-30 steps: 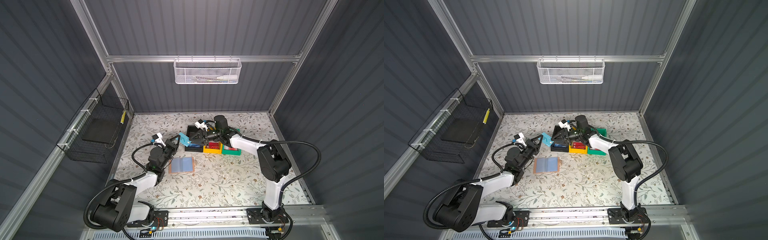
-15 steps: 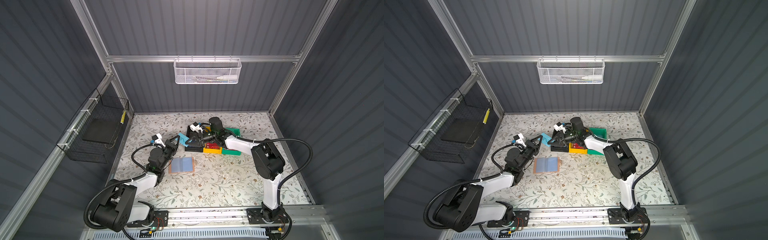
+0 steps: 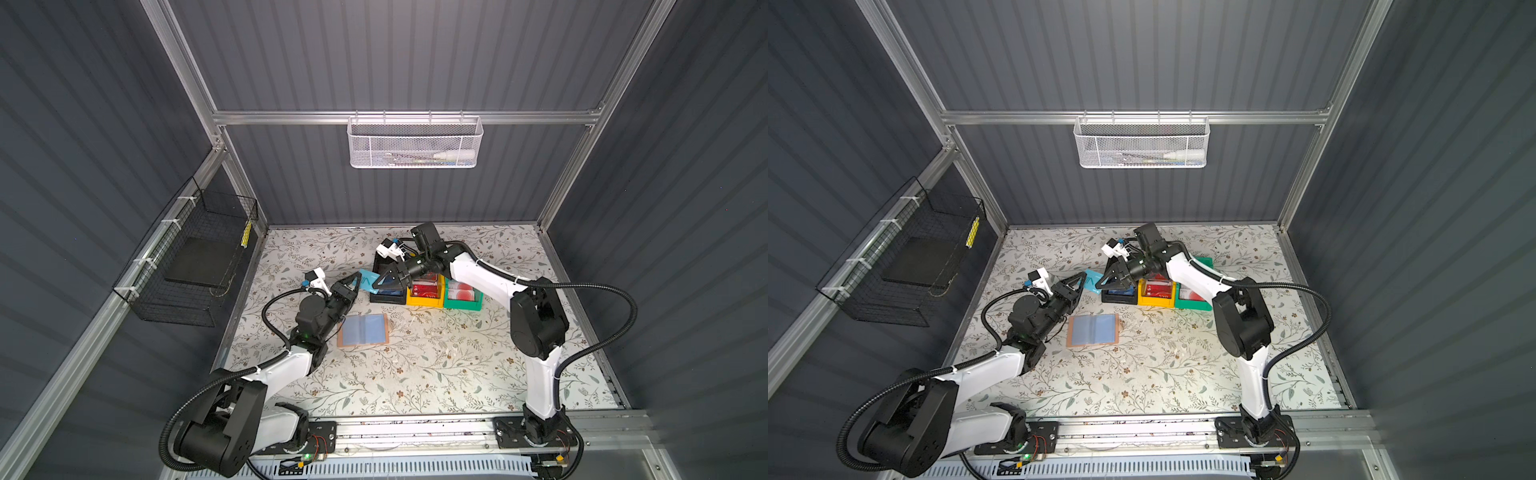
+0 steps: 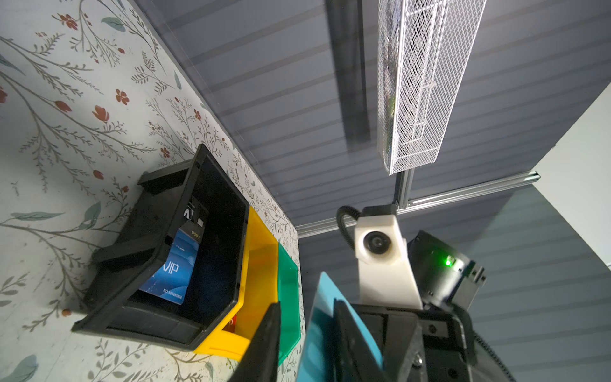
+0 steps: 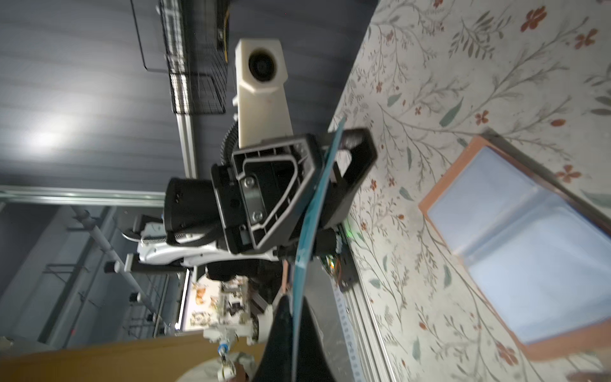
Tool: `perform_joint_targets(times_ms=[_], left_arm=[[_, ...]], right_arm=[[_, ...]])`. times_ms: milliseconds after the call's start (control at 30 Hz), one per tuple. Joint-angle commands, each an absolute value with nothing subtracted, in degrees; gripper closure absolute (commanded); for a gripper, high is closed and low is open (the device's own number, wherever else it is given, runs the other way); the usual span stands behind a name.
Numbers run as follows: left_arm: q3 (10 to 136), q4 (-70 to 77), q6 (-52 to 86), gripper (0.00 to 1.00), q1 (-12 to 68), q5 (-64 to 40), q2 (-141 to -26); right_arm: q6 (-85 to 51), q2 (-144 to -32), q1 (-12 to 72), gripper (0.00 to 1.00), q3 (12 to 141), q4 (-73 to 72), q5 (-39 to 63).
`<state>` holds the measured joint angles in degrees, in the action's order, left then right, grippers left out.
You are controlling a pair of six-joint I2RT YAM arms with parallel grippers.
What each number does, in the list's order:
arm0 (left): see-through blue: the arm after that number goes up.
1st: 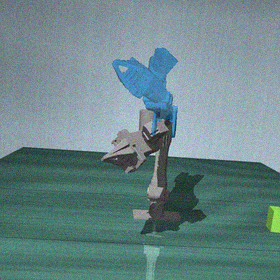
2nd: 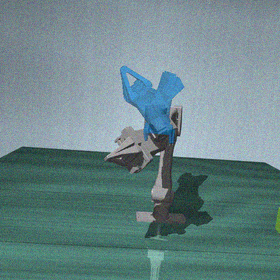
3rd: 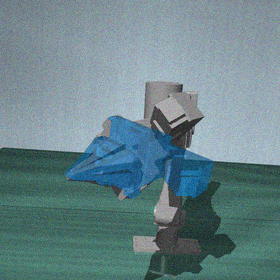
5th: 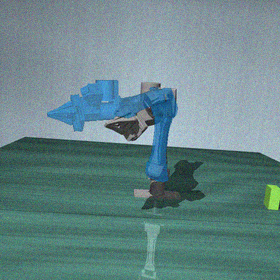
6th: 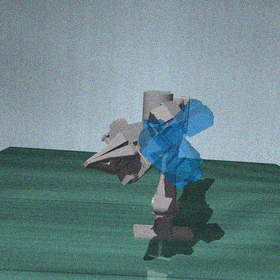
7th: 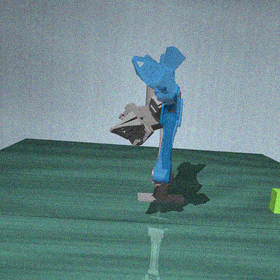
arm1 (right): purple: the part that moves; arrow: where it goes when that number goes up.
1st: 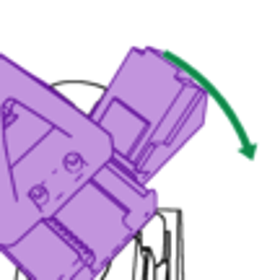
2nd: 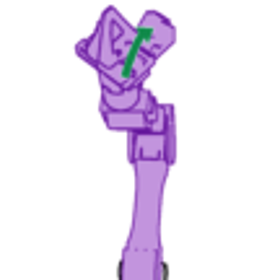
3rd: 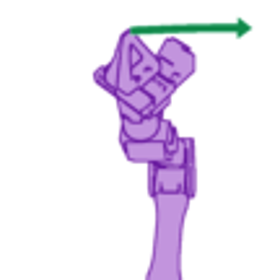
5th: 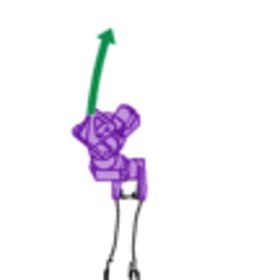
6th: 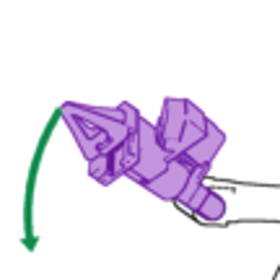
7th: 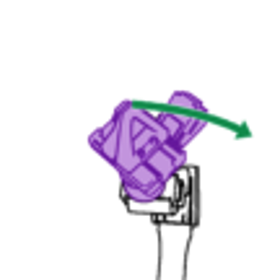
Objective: Take the credit cards out of the card holder
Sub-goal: Pass the credit card.
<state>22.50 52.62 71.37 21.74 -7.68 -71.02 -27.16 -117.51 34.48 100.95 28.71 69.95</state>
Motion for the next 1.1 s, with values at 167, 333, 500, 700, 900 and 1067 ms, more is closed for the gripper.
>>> perform_joint_targets(times_ms=[167,333,500,700,900,1067], left_arm=[[27.0,35.3,61.2,0.61,22.1,-7.6,-64.4],[29.1,26.8,56.9,0.56,22.1,-5.5,-60.1],[30.0,23.6,54.7,0.55,21.8,-5.4,-59.4],[31.3,22.3,53.3,0.54,20.9,-6.5,-60.3],[32.6,21.4,52.3,0.54,19.5,-7.7,-61.7],[33.0,21.8,52.4,0.53,18.6,-8.4,-63.1]], right_arm=[[14.9,-118.9,30.2,1.0,113.6,78.0,57.5],[19.1,-116.5,24.6,1.0,111.9,82.6,53.9],[19.6,-114.5,17.4,1.0,108.3,84.4,51.4],[17.4,-112.3,8.5,1.0,103.3,82.8,46.5],[14.5,-117.1,4.9,1.0,107.1,83.4,43.4],[11.7,-121.9,4.9,1.0,110.8,83.6,40.1]])
